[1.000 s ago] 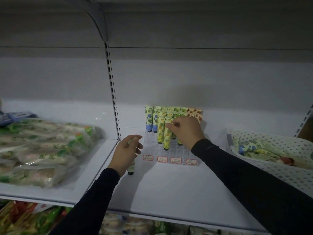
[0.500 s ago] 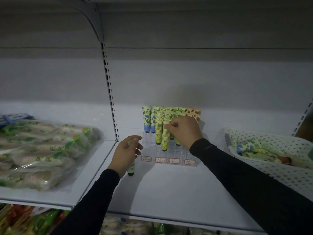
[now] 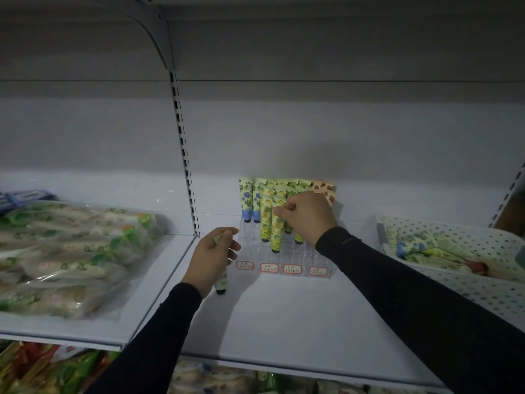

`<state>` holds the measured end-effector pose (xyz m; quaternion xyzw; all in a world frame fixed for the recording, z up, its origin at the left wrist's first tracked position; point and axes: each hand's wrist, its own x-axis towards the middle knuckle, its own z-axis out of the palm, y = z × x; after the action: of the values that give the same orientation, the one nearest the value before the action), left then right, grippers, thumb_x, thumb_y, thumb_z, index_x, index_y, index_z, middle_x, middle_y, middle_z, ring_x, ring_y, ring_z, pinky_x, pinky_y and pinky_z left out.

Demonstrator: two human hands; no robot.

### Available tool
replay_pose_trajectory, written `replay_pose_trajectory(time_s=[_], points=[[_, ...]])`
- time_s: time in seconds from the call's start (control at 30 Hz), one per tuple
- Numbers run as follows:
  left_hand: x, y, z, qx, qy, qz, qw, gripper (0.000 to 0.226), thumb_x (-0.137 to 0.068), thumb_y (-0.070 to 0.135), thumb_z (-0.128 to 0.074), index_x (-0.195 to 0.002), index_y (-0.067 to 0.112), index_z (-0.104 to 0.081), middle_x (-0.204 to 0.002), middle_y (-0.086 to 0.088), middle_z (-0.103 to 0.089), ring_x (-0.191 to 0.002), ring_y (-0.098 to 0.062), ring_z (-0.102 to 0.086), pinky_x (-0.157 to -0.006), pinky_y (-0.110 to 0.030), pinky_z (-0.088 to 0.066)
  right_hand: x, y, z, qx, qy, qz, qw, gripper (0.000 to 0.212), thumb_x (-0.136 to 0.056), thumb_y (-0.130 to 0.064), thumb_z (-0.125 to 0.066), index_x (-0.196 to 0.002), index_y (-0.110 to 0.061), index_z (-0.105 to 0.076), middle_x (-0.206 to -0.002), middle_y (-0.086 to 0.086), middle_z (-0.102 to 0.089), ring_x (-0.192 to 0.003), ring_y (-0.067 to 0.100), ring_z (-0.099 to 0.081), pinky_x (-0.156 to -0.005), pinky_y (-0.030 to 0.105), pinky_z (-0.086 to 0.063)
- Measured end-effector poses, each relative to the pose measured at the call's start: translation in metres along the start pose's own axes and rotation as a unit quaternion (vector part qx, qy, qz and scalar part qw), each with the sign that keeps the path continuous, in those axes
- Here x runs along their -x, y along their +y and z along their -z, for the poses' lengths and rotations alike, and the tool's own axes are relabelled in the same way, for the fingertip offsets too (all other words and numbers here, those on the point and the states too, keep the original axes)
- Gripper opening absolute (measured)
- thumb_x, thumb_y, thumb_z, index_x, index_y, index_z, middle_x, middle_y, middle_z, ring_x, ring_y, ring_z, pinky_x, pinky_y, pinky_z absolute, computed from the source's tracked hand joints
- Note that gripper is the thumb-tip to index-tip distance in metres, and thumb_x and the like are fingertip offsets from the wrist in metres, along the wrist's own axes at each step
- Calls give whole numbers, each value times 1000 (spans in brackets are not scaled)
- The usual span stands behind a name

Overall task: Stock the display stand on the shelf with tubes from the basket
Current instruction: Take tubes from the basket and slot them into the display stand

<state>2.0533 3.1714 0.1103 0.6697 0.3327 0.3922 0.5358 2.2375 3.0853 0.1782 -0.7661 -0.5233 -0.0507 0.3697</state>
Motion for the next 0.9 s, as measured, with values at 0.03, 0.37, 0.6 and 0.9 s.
replay_pose_trajectory(time_s=[0.03,0.37,0.6,0.9], points=[[0,0,0,2,0,-1,1000,26,-105,19,-41,-109,14,-66,-84,-5,-66,-69,-14,-58,-68,-26,-50,0,0,0,3,-1,0,1000,38,-89,-34,-67,-64,-4,-65,-53,-1,-47,-50,11,-43,-66,28,-46],[0,0,-1,-1,-2,-1,1000,26,-105,20,-41,-108,16,-67,-84,-6,-66,-70,-15,-58,-68,-26,-50,-2,-3,1,35,-18,6,999,44,-89,-34,-67,-54,-13,-50,-52,0,-40,-52,14,-41,-65,31,-45],[2,3,-1,2,-14,19,1000,24,-103,18,-42,-109,17,-65,-85,-10,-65,-69,-17,-57,-67,-27,-49,0,0,4,28,-20,10,999,54,-89,-38,-66,-49,-14,-38,-50,3,-31,-48,17,-31,-57,30,-35],[6,4,4,-59,-31,42,997,20,-99,9,-43,-115,13,-55,-86,-10,-63,-76,-22,-59,-74,-35,-49,15,-7,20,-5,75,29,997,51,-95,-45,-54,-61,-8,-60,-58,5,-61,-58,20,-56,-77,30,-38]])
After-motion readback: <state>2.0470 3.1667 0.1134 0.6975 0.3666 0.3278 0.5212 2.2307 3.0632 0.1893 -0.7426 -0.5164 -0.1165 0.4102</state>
